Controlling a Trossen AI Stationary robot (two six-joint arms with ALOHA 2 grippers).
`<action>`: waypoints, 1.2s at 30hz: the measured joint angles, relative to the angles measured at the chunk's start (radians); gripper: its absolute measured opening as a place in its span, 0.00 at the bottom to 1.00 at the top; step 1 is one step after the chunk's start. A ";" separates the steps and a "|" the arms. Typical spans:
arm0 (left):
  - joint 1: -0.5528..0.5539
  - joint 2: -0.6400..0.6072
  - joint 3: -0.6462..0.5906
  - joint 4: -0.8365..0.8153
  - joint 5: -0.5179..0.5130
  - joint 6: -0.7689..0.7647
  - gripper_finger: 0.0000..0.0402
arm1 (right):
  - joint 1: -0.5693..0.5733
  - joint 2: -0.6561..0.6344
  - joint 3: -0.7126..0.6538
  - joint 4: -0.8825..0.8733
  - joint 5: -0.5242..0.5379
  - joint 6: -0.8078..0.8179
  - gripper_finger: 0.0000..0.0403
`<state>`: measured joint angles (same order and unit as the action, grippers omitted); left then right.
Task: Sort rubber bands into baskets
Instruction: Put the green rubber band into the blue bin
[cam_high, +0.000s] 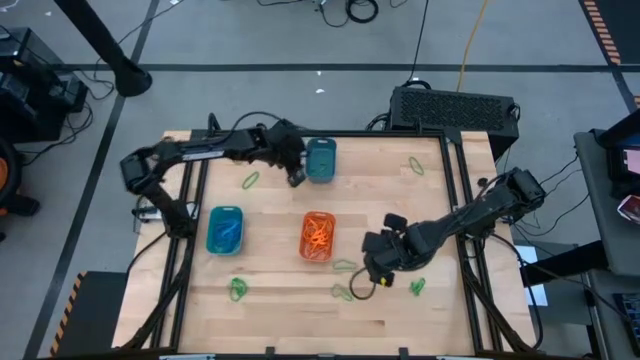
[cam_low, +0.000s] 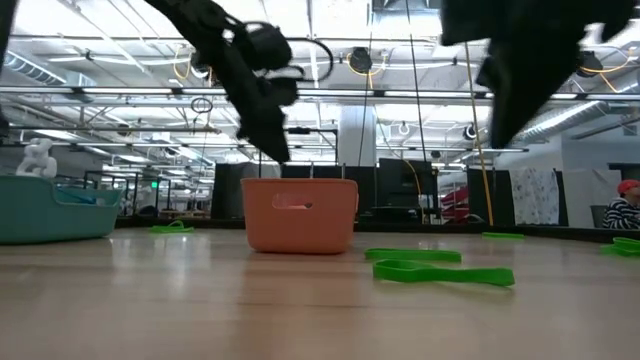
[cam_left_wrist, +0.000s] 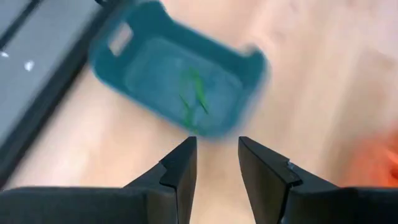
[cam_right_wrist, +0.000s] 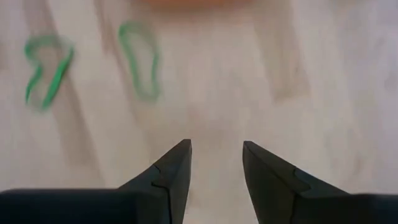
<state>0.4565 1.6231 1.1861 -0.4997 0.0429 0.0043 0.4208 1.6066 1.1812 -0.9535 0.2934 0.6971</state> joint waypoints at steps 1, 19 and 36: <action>-0.018 -0.034 -0.022 -0.026 0.000 -0.006 0.31 | 0.012 0.000 0.000 -0.028 -0.024 0.023 0.34; -0.663 -0.481 -0.692 1.002 -0.014 -0.033 0.31 | 0.222 -0.003 -0.018 -0.160 -0.300 0.522 0.34; -0.747 -0.479 -0.677 1.045 -0.018 -0.016 0.31 | 0.384 0.002 -0.197 0.010 -0.295 0.107 0.34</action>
<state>-0.2901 1.1439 0.5095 0.5453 0.0250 -0.0113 0.8052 1.6089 0.9840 -0.9439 -0.0013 0.8041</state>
